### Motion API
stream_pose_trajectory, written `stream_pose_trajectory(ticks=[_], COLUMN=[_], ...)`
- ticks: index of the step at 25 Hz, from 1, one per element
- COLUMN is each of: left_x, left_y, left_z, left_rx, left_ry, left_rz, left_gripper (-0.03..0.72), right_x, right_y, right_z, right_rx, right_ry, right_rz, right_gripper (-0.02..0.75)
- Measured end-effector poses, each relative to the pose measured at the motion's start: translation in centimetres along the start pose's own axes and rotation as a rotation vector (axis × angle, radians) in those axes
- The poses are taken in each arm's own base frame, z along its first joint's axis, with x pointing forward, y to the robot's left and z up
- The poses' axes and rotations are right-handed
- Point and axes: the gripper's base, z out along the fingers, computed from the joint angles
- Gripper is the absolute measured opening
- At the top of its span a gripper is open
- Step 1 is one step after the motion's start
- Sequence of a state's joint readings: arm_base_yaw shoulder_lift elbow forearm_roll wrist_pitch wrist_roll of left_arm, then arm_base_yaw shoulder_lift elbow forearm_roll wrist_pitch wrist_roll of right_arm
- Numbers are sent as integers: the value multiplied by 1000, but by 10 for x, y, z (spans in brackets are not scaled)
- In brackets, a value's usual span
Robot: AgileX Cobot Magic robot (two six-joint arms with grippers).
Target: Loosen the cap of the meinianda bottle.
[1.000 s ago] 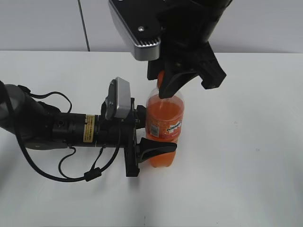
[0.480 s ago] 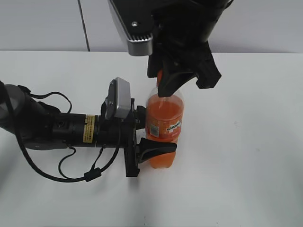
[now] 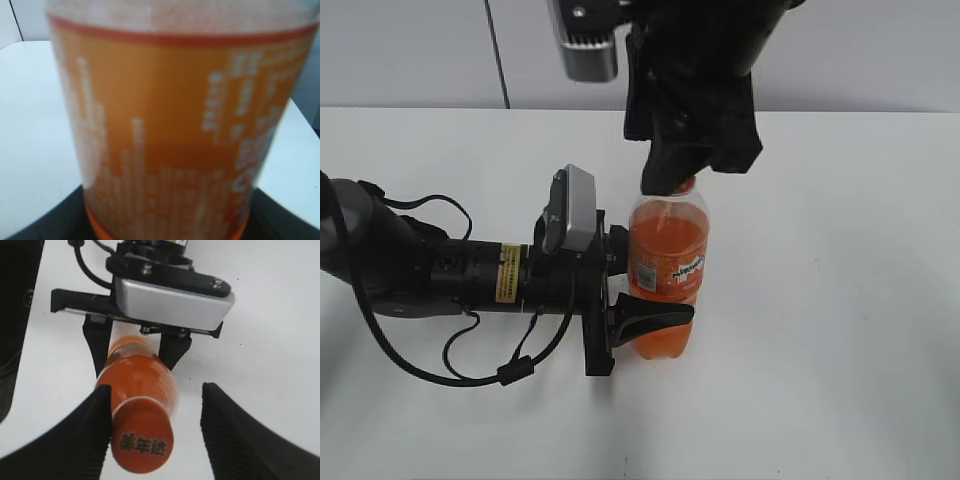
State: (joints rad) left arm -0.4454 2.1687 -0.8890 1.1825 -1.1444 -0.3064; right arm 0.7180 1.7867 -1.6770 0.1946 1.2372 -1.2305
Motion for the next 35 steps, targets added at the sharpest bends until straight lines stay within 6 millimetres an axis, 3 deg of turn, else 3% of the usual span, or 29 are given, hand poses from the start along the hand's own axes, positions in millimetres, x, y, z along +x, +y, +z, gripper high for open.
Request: stream_pose_trajectory(ticks=[10, 16, 22, 25, 29, 35], left_x=[0, 0, 0, 1, 1, 1], left_y=[-1, -1, -1, -1, -1, -1], left_z=[0, 0, 0, 0, 0, 0], left_rx=[9, 11, 11, 10, 10, 8], left_ry=[0, -1, 4, 6, 8, 7], left_rz=[3, 3, 4, 4, 4, 2], left_gripper=[403, 402, 402, 402, 402, 402], right_x=[-21, -20, -11, -11, -10, -2], right_y=[-8, -6, -3, 4, 17, 16], right_z=[-31, -44, -61, -66, -56, -46], right_rx=[33, 16, 101, 135, 116, 174], right_ry=[-169, -194, -193, -191, -140, -85], right_rz=[524, 1105, 1579, 1683, 1750, 1798], right_gripper=[427, 427, 427, 427, 427, 427])
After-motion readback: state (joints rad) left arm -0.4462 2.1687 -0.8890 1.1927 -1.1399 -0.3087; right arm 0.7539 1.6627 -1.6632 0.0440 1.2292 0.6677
